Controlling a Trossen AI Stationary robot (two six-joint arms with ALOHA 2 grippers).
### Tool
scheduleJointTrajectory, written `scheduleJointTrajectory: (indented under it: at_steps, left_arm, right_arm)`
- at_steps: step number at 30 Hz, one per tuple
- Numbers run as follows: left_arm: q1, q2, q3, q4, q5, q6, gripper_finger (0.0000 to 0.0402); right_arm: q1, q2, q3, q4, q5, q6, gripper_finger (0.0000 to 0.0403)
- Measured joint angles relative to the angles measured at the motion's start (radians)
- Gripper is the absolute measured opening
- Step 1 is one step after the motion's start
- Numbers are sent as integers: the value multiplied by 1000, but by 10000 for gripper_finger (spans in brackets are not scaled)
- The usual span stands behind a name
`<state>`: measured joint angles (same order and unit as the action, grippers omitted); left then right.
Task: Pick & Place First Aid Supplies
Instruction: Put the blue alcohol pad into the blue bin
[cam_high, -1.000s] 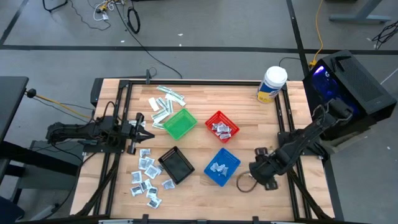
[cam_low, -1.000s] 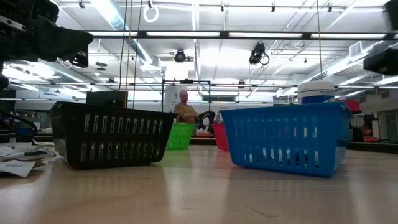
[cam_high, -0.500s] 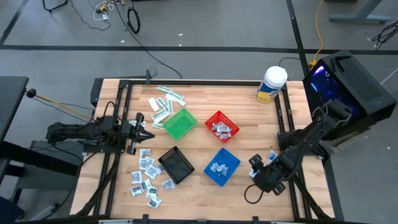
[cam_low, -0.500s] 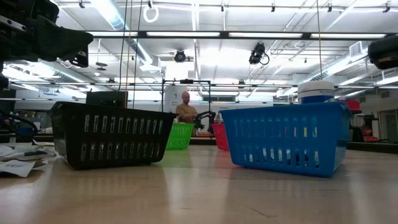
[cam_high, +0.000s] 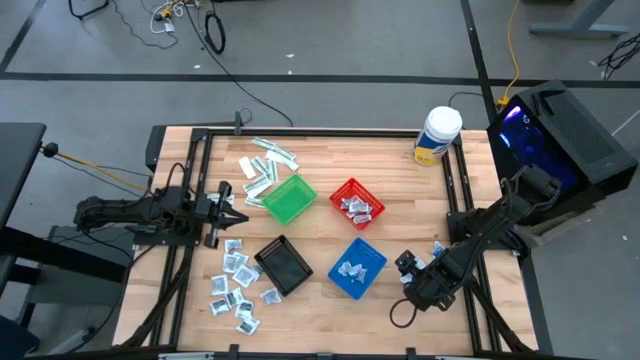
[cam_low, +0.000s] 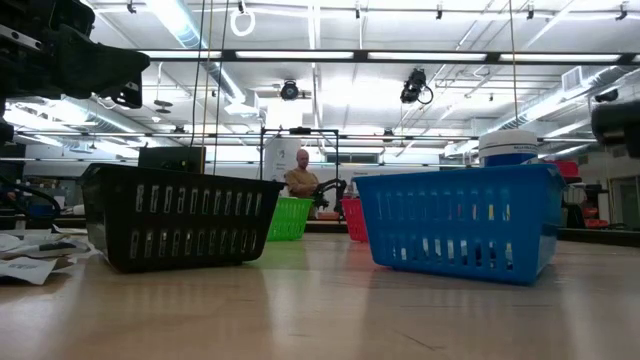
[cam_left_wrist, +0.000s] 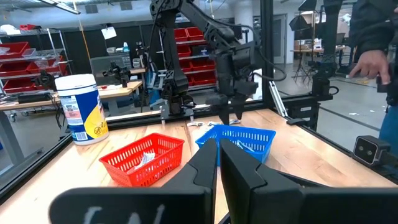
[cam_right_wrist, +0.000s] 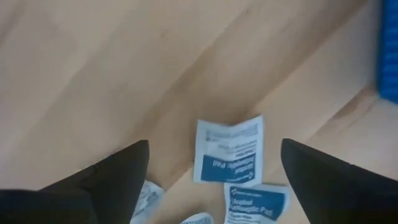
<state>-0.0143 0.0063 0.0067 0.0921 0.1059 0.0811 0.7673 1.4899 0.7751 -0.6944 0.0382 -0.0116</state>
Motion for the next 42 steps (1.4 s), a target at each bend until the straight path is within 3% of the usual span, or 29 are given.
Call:
scheduleJointTrajectory:
  at_steps: [17,33,42]
  left_arm:
    - [0,0,0,0,0,0,25]
    - [0,0,0,0,0,0,25]
    - [0,0,0,0,0,0,25]
  right_arm:
    - [-131,0,-42,67,-72,-91,370]
    - [-141,-1,-92,121,-87,-80,370]
    - [-141,-1,-92,118,-88,-78,316]
